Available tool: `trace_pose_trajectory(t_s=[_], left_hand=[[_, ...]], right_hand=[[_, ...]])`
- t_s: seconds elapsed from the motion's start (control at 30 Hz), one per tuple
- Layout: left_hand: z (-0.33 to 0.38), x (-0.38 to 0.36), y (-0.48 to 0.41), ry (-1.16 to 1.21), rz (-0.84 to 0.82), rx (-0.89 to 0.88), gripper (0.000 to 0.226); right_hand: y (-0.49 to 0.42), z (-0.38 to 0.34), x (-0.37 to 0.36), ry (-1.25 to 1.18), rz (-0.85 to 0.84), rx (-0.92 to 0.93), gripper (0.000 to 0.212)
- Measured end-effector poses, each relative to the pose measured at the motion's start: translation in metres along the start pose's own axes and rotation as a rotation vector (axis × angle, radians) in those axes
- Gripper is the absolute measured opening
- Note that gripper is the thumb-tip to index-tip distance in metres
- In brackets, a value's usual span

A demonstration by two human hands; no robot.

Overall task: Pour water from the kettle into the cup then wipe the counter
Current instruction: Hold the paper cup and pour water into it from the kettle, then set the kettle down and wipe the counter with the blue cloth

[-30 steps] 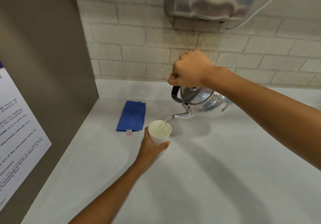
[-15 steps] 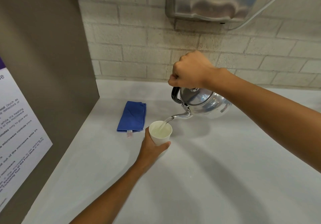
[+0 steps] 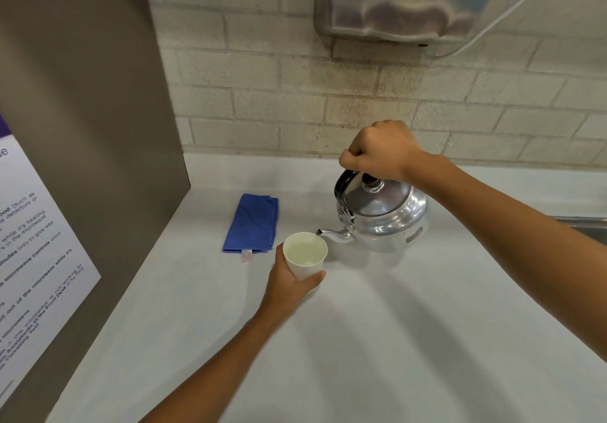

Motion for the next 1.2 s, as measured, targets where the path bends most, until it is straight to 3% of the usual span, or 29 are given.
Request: trace_pose_trajectory(t_s=[0.37, 0.63, 1.2], left_hand=[[-0.004, 0.001, -0.002, -0.031, 0.005, 0.021, 0.074], [-0.005, 0.001, -0.001, -0.039, -0.014, 0.042, 0.066], [-0.001, 0.002, 0.002, -0.073, -0.021, 0.055, 0.067]], right_hand=[[-0.006, 0.064, -0.05, -0.414, -0.013, -0.418, 0.05], [-0.012, 0.073, -0.098, -0.516, -0.052, -0.617, 0.048], [-0.018, 0.073, -0.143, -0.58, -0.12, -0.702, 0.049]])
Point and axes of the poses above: each hand's wrist, its own y-axis away from the middle knuckle, its own x-axis out of the back of the hand, z = x × y, the point moved 8 cm from there along -y, towards the middle knuckle, and after that the axes turned 9 degrees about y, right-handed, at the moved point
